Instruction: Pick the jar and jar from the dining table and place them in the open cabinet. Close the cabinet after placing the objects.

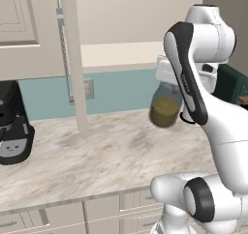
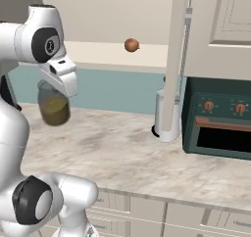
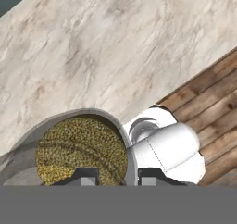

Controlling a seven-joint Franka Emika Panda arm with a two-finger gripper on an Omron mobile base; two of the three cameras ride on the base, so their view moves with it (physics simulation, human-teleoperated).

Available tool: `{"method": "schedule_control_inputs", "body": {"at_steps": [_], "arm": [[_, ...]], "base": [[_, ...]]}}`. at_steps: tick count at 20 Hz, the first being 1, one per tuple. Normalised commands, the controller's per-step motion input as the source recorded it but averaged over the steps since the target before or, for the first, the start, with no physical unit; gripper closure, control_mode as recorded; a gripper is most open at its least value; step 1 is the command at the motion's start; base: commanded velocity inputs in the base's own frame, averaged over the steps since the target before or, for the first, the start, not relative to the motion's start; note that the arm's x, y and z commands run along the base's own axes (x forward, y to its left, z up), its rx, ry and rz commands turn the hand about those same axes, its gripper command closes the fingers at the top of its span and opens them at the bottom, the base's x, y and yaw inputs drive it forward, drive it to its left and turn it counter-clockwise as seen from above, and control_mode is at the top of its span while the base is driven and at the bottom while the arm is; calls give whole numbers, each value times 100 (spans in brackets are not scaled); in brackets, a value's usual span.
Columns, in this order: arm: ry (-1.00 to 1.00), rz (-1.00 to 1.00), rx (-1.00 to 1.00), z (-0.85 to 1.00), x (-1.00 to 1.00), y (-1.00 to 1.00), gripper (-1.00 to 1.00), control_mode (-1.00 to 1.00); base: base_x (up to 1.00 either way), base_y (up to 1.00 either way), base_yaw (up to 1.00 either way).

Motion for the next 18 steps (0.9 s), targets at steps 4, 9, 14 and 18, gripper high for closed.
{"method": "schedule_control_inputs", "body": {"at_steps": [4,9,14,18], "arm": [[-1,-35,0,48,0,9,100,-100],[-15,-34,0,42,0,3,100,-100],[-30,-28,2,26,0,0,100,-100],[-28,-18,5,18,5,0,100,-100]], "base": [[0,0,0],[0,0,0],[0,0,0],[0,0,0]]}}
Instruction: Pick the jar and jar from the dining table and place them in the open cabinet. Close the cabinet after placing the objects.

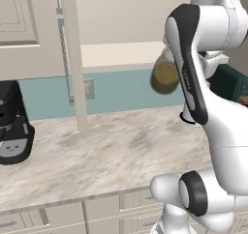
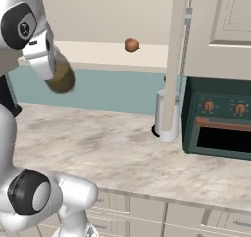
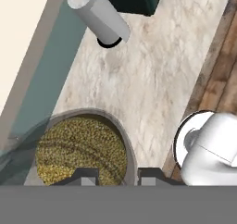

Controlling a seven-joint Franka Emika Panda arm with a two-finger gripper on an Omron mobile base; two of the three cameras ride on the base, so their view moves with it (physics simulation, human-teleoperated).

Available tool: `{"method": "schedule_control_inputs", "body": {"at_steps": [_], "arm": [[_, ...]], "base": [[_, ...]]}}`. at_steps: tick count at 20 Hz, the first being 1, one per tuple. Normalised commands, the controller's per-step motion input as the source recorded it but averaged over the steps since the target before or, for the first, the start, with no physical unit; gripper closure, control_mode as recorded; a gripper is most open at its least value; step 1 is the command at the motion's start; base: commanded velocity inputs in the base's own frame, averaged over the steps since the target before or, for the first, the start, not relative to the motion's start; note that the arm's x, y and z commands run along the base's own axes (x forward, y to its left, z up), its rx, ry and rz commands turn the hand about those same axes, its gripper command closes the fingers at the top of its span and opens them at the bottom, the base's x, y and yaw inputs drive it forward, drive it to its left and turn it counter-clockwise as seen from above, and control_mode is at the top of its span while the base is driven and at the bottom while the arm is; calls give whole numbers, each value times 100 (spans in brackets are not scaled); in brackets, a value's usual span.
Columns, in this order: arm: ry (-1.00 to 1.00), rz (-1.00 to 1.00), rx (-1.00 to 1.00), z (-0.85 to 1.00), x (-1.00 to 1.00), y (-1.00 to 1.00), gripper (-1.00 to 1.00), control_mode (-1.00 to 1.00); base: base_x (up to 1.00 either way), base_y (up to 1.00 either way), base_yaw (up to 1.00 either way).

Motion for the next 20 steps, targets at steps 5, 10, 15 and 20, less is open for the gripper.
{"method": "schedule_control_inputs", "body": {"at_steps": [5,10,15,20], "arm": [[-21,-8,11,18,3,-3,100,-100],[-11,0,15,14,20,-14,100,-100],[-4,0,4,7,54,-8,100,-100],[1,1,0,14,45,-9,100,-100]], "base": [[0,0,0],[0,0,0],[0,0,0],[0,0,0]]}}
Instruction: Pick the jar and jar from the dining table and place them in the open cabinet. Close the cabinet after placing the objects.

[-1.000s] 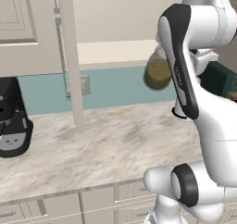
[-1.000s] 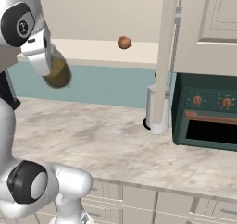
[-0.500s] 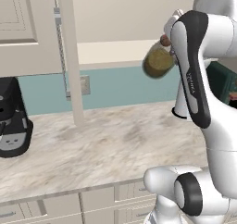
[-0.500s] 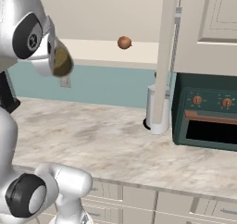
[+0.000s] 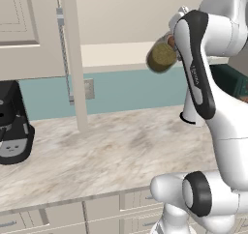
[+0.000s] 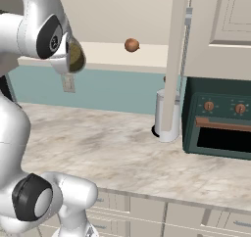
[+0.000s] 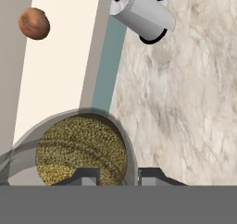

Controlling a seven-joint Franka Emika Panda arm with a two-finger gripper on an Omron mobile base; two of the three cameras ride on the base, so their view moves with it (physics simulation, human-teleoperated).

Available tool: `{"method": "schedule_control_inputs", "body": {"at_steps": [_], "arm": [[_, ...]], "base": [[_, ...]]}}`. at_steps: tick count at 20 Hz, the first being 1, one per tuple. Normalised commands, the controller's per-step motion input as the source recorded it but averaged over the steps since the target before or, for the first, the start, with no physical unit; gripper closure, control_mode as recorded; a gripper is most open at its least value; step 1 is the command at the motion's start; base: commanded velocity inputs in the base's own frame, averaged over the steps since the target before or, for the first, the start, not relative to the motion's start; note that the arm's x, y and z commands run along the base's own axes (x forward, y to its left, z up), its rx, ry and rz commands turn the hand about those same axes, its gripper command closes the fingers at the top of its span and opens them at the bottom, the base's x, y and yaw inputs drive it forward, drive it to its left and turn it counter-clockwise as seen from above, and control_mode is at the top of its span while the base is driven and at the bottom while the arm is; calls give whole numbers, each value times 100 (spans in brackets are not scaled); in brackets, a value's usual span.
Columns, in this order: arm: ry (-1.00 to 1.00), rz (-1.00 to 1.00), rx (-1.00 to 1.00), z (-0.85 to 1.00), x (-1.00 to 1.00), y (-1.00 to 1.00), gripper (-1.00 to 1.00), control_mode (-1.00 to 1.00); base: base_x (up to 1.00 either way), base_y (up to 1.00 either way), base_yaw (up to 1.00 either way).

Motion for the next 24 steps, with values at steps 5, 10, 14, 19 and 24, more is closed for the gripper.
{"method": "schedule_control_inputs", "body": {"at_steps": [5,10,14,19,24], "arm": [[6,1,1,13,49,-17,100,-100],[8,0,1,11,42,-11,100,-100],[3,0,0,3,36,0,100,-100],[0,0,0,2,22,0,100,-100],[0,0,0,0,15,0,100,-100]], "base": [[0,0,0],[0,0,0],[0,0,0],[0,0,0],[0,0,0]]}}
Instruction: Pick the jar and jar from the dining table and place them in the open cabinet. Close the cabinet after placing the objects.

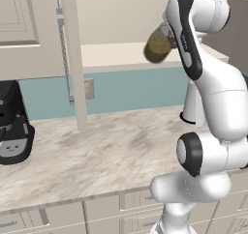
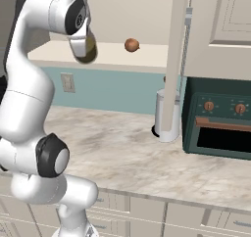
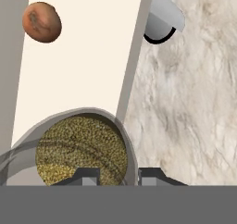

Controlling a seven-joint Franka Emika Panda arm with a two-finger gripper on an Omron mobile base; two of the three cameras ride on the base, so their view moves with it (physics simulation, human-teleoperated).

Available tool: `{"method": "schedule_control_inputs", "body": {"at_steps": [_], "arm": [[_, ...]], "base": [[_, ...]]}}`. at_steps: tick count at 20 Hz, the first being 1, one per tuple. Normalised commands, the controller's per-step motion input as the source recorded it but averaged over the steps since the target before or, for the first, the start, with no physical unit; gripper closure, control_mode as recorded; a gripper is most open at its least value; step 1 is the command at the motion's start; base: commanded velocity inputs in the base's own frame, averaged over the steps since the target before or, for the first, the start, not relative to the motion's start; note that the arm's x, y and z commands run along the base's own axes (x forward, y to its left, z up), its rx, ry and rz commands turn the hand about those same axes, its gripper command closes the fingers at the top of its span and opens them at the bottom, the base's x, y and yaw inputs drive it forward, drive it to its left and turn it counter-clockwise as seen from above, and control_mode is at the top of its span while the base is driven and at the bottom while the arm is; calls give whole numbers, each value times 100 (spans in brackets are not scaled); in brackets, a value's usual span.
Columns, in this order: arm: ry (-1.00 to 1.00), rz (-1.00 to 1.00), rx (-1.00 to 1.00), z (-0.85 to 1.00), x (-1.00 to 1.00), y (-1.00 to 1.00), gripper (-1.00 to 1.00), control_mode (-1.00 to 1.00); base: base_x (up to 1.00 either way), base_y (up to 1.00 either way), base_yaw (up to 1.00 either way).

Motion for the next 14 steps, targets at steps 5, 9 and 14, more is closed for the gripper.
{"method": "schedule_control_inputs", "body": {"at_steps": [5,9,14], "arm": [[0,0,0,0,28,0,100,-100],[0,0,0,0,30,0,100,-100],[0,0,0,0,24,0,100,-100]], "base": [[0,0,0],[0,0,0],[0,0,0]]}}
